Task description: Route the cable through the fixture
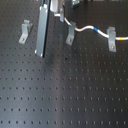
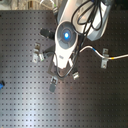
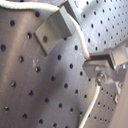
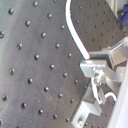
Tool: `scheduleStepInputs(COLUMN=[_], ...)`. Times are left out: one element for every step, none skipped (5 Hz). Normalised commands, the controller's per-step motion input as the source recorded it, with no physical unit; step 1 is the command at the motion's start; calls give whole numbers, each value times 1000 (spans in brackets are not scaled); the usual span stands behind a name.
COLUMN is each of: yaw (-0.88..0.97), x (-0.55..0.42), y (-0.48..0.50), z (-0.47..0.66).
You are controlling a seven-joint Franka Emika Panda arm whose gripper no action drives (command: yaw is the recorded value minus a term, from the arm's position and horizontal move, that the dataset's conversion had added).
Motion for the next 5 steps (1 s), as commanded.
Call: scheduleStepInputs(yaw=[0,0,-6,-43,0], x=[2,1,5,3,-50], y=[1,0,6,8,-147], z=[60,81,231,0,690])
